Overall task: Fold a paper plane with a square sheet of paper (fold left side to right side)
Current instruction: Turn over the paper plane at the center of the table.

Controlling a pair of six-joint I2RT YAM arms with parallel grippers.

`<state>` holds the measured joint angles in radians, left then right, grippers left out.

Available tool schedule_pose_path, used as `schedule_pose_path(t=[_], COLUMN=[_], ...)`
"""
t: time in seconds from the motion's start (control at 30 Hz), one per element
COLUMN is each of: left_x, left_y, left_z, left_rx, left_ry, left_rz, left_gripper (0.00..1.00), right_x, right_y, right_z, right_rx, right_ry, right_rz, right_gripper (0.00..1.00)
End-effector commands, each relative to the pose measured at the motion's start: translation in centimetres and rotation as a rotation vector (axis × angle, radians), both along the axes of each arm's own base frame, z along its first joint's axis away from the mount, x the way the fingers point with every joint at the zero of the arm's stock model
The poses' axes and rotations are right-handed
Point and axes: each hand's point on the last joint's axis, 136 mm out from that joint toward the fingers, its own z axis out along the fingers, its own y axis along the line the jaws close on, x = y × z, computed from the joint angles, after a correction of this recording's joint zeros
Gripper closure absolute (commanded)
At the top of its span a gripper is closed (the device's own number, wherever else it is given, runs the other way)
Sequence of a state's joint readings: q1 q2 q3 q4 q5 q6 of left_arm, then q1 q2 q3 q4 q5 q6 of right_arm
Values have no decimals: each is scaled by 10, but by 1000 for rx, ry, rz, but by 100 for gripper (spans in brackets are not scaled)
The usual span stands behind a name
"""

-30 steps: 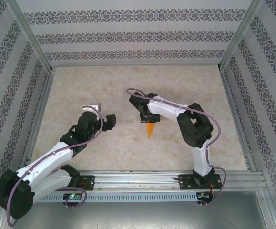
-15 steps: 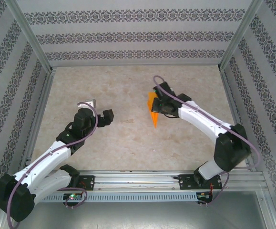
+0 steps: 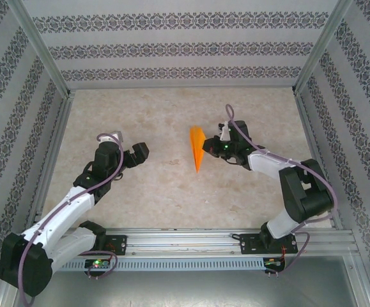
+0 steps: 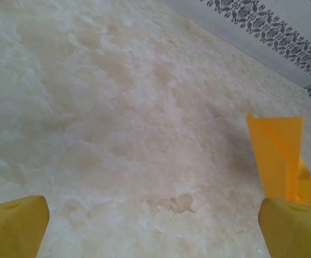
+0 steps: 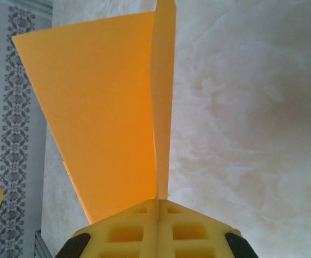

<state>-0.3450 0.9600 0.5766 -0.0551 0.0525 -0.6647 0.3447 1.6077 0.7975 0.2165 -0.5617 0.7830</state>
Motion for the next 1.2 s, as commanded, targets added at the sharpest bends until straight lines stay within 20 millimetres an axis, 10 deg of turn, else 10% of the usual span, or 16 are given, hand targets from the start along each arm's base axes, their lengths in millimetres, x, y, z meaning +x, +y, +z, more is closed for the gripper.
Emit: schedule_pose_path(t=[0.0, 0.47, 1.17], left_x=[6, 8, 12], left_y=[-4, -9, -12], left_z=[11, -3, 0], left_rx=[-58, -57, -53], left_ry=[-22, 27, 22], left_rz=[-3, -21, -36], left_gripper=[0, 0, 0], right_x=[6, 8, 6], right_y=[15, 14, 1], right_z=[-4, -56, -66], right_rx=[38, -64, -127], right_ry=[-57, -28, 6], right_rz=[56, 66, 26], right_gripper=[100, 99, 74])
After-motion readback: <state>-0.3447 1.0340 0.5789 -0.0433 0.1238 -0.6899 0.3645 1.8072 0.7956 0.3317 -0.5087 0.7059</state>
